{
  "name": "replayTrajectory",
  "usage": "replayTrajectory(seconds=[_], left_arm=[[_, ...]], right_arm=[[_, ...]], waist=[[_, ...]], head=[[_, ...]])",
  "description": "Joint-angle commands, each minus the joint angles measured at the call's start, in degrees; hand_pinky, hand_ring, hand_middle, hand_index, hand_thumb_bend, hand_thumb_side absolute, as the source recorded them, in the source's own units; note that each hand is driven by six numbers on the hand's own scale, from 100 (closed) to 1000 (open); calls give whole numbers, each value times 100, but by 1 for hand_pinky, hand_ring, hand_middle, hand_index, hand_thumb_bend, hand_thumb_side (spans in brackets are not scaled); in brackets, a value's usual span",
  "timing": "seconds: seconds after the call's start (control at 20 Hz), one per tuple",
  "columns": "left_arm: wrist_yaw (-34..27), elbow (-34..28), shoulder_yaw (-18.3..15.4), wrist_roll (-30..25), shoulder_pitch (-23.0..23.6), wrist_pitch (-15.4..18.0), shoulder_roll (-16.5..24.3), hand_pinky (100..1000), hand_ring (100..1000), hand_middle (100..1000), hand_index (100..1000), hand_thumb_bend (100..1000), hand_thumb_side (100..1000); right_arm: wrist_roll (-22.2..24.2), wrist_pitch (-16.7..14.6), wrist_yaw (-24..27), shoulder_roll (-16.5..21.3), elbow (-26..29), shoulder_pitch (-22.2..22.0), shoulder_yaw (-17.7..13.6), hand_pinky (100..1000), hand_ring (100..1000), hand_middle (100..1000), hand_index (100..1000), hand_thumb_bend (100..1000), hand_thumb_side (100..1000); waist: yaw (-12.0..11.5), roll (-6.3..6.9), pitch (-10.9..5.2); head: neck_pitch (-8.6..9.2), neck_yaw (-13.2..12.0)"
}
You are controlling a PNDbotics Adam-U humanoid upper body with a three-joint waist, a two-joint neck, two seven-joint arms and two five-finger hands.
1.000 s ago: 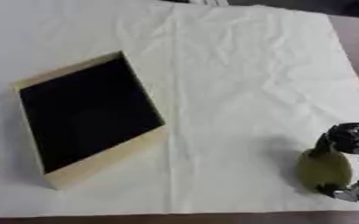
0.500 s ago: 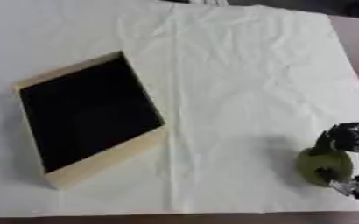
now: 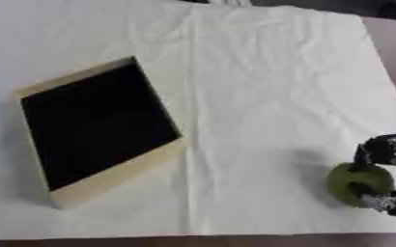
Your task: Pick up objects on the table and place them in the box.
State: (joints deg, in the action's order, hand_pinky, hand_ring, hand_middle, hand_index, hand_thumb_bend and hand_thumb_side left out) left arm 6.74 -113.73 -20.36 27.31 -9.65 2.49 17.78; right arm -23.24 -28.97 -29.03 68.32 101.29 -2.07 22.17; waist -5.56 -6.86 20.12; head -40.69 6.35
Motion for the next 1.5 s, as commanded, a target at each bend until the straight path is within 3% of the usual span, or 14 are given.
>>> replayTrajectory(seconds=[0.05, 0.2, 0.75, 1.5], left_arm=[[-13, -86, -43, 10, -51, -9, 132, 484, 509, 583, 678, 237, 588], [-10, -86, -44, 9, -52, -12, 131, 482, 508, 580, 675, 237, 588], [-8, -86, -50, 24, -54, -26, 145, 477, 503, 574, 670, 236, 587], [-4, -86, -52, 37, -45, -39, 163, 475, 502, 572, 668, 237, 588]], right_arm=[[-117, 1, 23, 133, 61, -4, -46, 525, 337, 400, 508, 100, 194], [-289, -13, -50, 136, 88, -6, -59, 519, 314, 394, 411, 100, 175], [-1168, 18, -597, 175, 223, -14, -56, 521, 320, 408, 419, 100, 169], [-1564, 326, -728, 359, 849, 251, -114, 533, 327, 420, 459, 100, 171]], waist=[[12, 15, -98], [16, 11, -105], [25, -12, -137], [11, -56, -163]], head=[[-12, 6], [-17, 16], [-38, 21], [-72, 25]])
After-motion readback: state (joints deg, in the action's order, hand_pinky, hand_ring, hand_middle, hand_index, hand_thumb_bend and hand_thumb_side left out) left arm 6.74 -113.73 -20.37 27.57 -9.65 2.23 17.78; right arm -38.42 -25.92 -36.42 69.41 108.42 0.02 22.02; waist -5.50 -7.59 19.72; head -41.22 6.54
